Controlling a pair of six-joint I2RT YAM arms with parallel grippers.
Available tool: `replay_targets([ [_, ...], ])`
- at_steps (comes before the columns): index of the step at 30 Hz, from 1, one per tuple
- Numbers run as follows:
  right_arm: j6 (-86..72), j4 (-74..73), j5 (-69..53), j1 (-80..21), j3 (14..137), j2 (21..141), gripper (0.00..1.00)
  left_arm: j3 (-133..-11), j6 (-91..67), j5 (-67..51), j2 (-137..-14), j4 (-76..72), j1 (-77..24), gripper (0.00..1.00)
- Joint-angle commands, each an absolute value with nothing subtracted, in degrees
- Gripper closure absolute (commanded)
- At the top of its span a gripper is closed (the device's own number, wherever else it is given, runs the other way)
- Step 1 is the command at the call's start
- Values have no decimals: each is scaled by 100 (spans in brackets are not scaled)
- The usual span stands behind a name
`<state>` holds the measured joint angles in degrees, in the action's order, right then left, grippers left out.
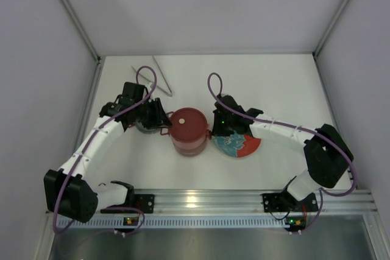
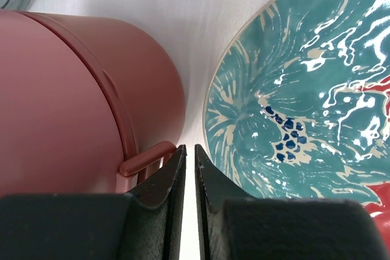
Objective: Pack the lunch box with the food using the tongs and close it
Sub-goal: Close the fastener on the packing box.
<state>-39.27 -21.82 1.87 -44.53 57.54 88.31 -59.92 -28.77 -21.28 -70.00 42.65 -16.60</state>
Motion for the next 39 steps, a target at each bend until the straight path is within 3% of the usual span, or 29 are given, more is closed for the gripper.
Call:
replay_targets([
  [1,-3973,-1855,211,-4588,6003,8771,91,-5977,-2777,-2021,-6812,4219,-1661,93],
  [11,-4034,-1977,403,-4623,6012,8763,90,-5704,-2751,-1969,-6864,4140,-1652,93],
  [24,-3841,-2803,1424,-4579,6503,8174,80,-5669,-2681,-1916,-6829,4201,-1652,93],
  [39,-3375,-2892,422,-5150,8165,8674,86,-5616,-2725,-1934,-6820,4148,-1661,92],
])
